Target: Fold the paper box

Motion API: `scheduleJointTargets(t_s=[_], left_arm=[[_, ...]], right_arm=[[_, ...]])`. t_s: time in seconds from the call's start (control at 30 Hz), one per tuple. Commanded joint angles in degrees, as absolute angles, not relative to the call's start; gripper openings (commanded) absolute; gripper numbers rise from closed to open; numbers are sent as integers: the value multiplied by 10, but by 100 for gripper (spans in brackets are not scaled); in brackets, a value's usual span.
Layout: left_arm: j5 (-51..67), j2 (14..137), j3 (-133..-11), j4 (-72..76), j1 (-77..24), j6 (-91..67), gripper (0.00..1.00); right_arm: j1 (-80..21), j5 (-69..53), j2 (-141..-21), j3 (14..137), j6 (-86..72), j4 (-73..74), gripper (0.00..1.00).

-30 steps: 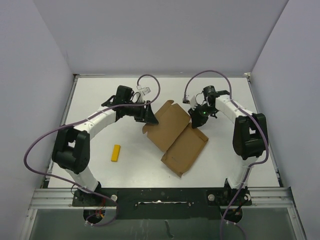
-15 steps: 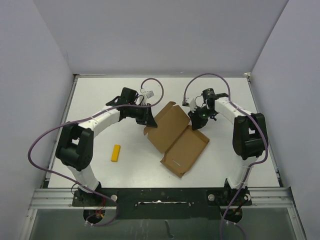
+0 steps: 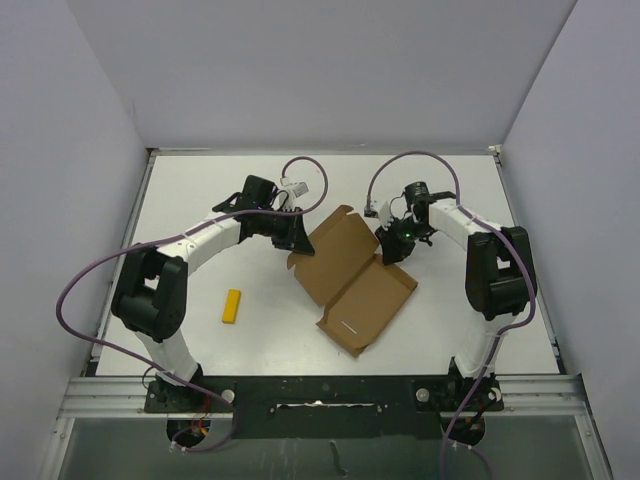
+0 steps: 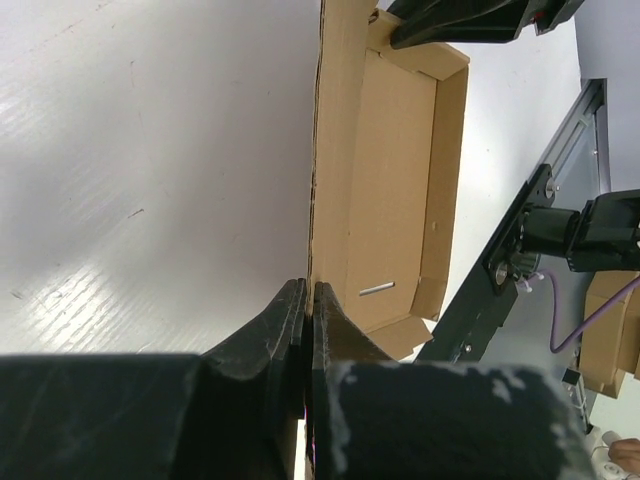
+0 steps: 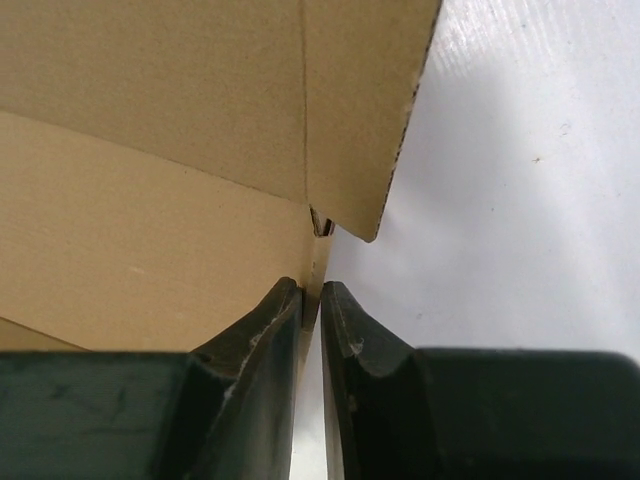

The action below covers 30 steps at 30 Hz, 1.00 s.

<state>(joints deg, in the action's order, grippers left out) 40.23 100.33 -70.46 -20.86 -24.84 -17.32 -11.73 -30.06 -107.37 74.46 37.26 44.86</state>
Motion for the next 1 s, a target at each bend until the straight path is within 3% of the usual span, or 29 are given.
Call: scheduleJointTargets(t_s=[0.0,0.97], left_arm=[[373,996,-721,-189,-240,-159,0],[393,981,-721,-181,-240,-159,0]], right_arm=[[-113,-286,-1046,734,389,459,15],[-111,-254,-1036,699,389,432,26]])
